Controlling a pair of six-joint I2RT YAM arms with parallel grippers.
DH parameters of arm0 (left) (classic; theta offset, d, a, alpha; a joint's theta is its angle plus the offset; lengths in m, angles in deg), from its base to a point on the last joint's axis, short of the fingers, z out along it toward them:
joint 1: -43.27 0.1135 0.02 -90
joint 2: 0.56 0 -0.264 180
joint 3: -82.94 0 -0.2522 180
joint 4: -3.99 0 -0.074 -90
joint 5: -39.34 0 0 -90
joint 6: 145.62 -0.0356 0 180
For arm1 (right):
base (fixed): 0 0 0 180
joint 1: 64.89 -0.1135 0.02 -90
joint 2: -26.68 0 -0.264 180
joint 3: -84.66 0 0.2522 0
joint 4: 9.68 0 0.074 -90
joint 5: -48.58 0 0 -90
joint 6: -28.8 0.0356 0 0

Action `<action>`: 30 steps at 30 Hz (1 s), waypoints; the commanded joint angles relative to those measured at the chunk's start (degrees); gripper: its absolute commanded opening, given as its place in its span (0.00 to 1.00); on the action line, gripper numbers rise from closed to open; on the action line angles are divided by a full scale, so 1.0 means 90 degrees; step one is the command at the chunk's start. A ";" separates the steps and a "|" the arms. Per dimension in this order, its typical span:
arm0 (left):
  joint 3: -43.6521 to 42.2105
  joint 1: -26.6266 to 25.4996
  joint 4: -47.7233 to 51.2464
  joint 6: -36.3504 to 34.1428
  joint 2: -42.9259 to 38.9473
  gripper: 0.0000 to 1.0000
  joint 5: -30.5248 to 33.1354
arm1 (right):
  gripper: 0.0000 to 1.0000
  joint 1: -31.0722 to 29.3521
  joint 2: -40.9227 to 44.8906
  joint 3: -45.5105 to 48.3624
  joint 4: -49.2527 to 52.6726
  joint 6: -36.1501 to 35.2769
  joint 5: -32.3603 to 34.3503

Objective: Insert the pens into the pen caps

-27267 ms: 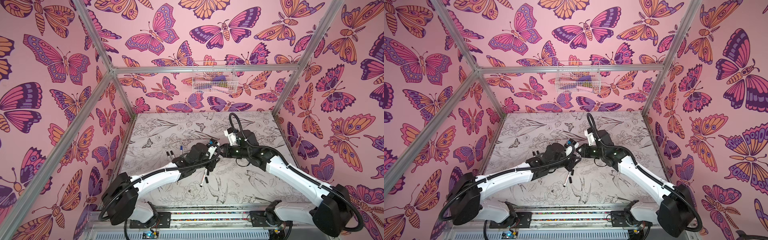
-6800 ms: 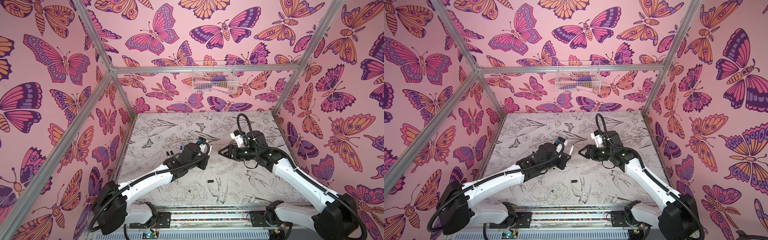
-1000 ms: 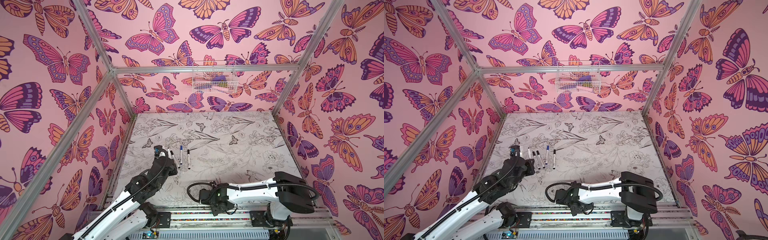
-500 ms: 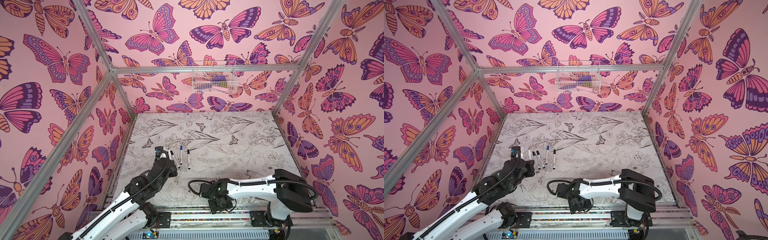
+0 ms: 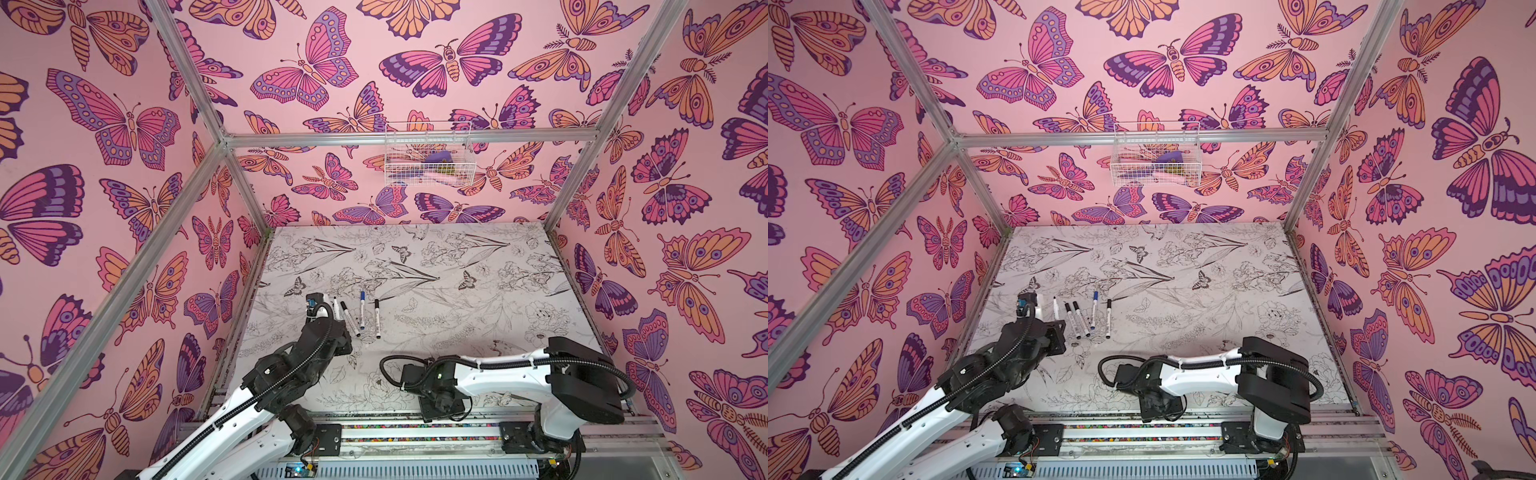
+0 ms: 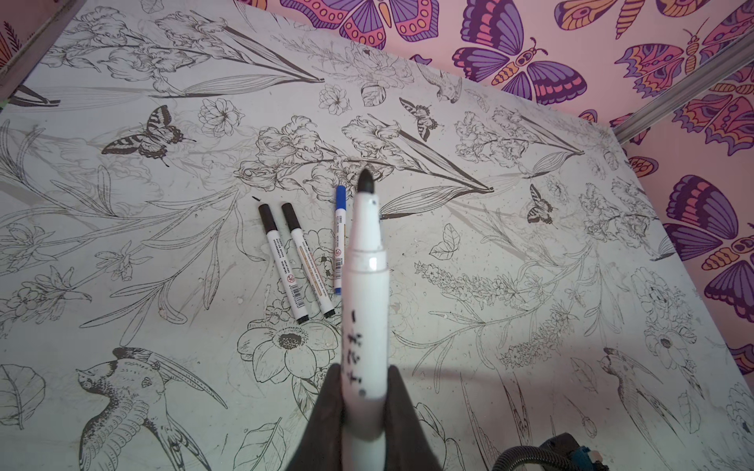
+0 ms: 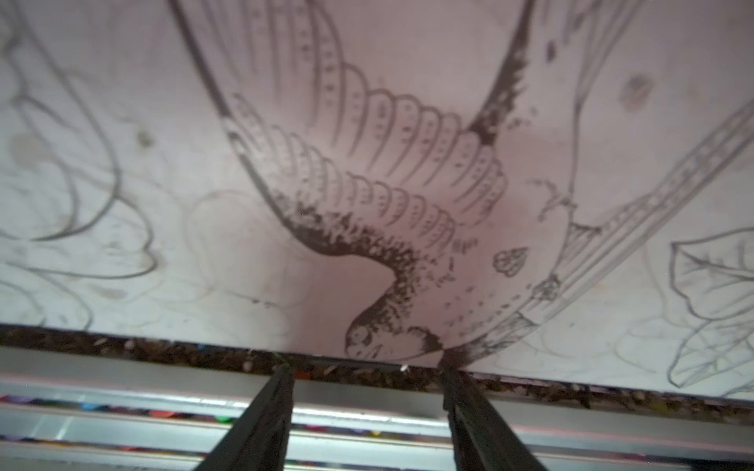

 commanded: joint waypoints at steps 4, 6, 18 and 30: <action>0.0163 -0.0039 0.0251 -0.0152 -0.0111 0.00 0.0254 | 0.51 0.0118 -0.0536 0.0505 -0.0249 -0.0267 0.0880; 0.0161 -0.0041 0.0266 -0.0143 -0.0119 0.00 0.0239 | 0.47 0.0118 -0.0570 0.0465 -0.0412 -0.0429 0.0905; 0.0095 -0.0049 0.0330 0.0013 -0.0179 0.00 0.0258 | 0.17 0.0118 0.0183 0.0662 -0.0710 -0.0852 0.1292; -0.0189 -0.0055 0.0196 -0.0264 -0.0219 0.00 -0.0323 | 0.18 0.0168 0.2988 0.0721 0.0197 -0.0449 0.2134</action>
